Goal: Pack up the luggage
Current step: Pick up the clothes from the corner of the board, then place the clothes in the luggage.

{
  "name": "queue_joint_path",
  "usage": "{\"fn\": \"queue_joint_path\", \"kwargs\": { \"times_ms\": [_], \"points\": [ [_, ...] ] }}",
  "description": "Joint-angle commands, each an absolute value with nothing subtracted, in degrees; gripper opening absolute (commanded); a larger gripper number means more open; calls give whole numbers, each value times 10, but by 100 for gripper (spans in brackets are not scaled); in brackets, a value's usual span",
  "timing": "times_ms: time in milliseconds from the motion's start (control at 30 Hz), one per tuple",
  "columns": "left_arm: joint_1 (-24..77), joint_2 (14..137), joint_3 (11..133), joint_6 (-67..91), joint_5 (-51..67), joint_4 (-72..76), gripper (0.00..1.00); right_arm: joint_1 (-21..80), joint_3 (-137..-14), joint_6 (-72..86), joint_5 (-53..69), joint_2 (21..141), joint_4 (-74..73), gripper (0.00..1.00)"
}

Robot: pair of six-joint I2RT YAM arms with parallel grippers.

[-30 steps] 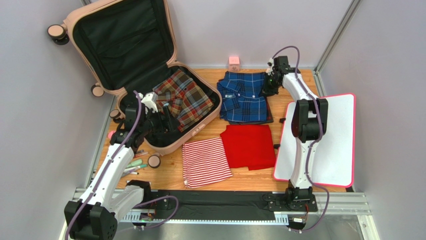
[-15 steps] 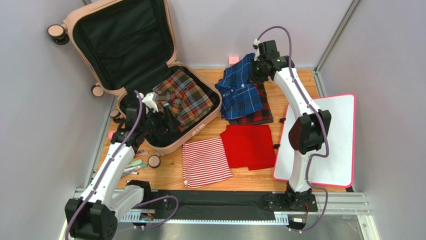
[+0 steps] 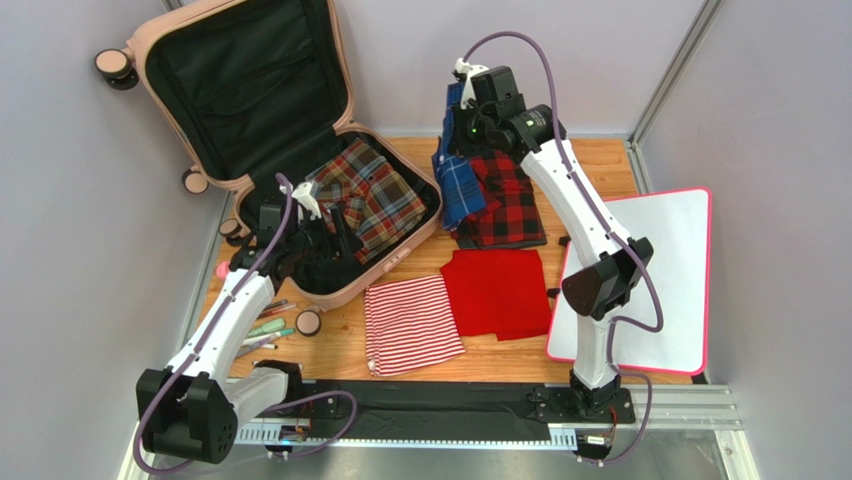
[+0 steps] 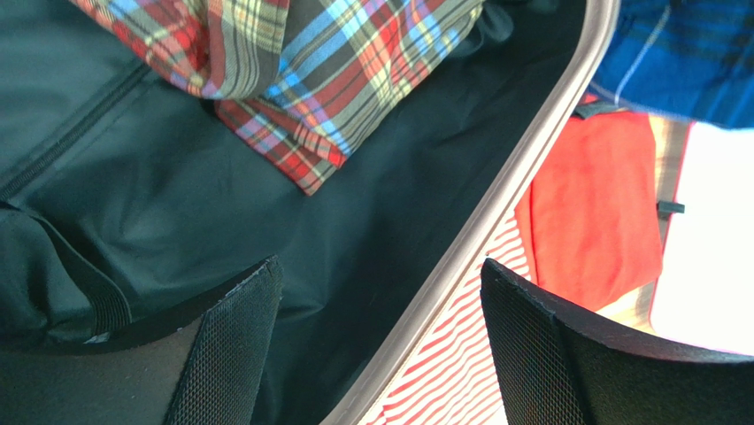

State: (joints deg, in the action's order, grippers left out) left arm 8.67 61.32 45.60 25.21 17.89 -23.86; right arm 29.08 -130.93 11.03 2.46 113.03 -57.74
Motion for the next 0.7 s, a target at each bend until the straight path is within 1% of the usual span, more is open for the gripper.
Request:
{"fn": "queue_joint_path", "kwargs": {
  "times_ms": [0,133,233,500,667],
  "points": [
    [89,613,495,254,179,-233,88,322,-1368,109,32,1096,-552,0],
    [87,607,504,250,171,-250,89,352,-1389,116,40,1100,-536,0],
    [83,601,512,248,158,-265,89,368,-1392,126,70,1100,-508,0],
    [54,536,517,249,91,-318,89,410,-1414,162,200,1130,-423,0],
    [41,504,515,250,44,-340,90,431,-1414,188,292,1161,-340,0]
  ]
}}
